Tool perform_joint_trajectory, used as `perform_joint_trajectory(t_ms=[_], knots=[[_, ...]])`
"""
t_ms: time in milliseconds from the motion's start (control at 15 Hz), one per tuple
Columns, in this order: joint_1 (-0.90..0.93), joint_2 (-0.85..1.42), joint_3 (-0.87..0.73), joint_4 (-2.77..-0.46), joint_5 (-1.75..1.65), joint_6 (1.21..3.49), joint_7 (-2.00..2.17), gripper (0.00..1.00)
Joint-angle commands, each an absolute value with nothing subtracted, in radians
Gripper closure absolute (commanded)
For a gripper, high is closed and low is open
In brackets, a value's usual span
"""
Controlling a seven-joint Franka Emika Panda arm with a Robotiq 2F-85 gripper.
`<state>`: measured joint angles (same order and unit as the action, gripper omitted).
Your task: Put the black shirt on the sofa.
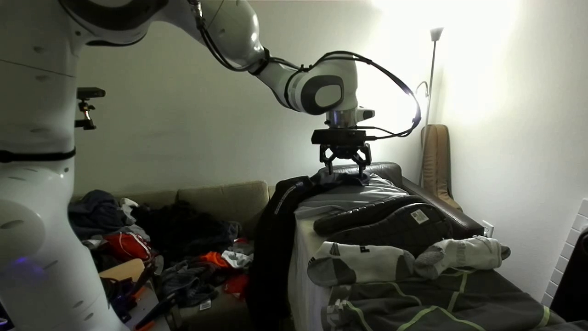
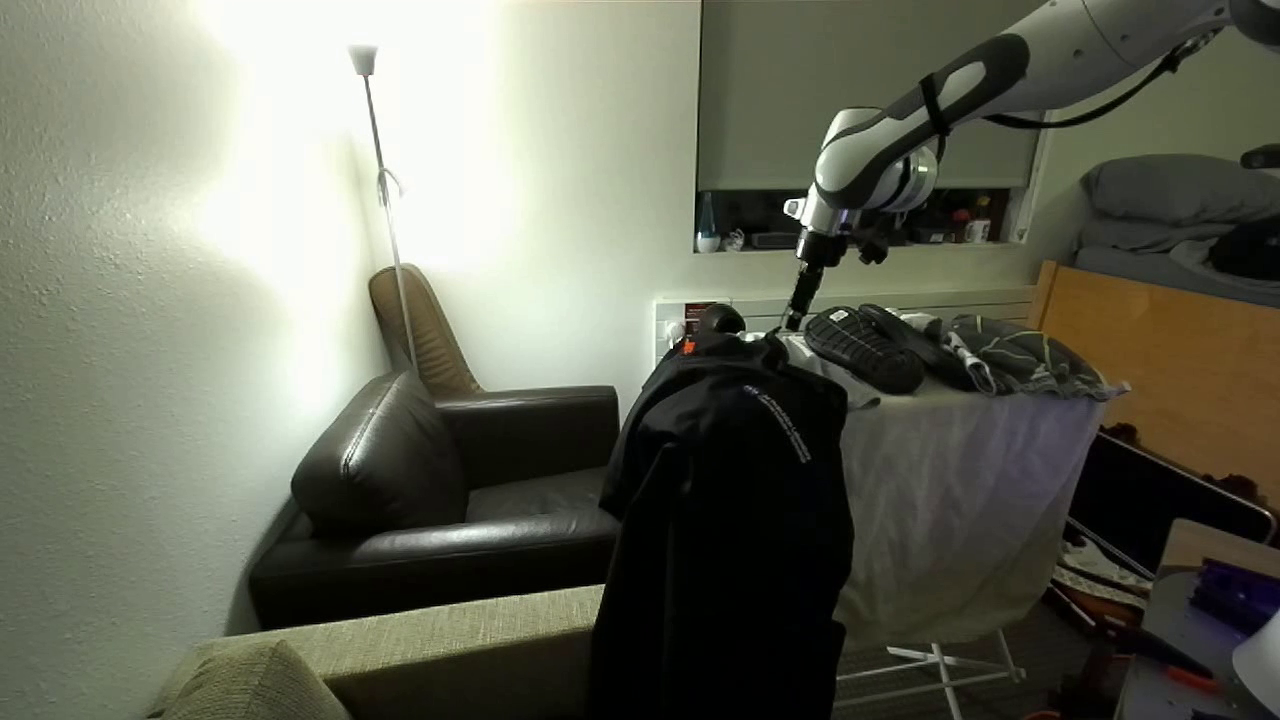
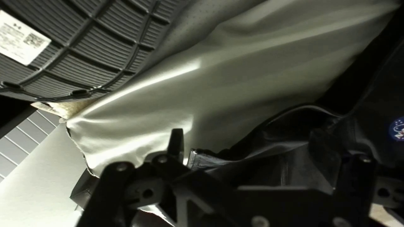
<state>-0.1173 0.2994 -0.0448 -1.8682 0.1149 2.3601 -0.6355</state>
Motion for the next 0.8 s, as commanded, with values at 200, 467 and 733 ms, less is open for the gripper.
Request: perform_joint_trajectory(t_ms=[200, 467, 733], knots=[[-0.124, 0.330, -0.011, -1.900, 0.123, 2.380, -0.572, 0.00], [-0.119, 0.345, 0.017, -1.940, 0.136, 2.432, -0.500, 0.00], [-0.119, 0.342, 0.040, -1.984, 0.152, 2.534, -0.426, 0.00]])
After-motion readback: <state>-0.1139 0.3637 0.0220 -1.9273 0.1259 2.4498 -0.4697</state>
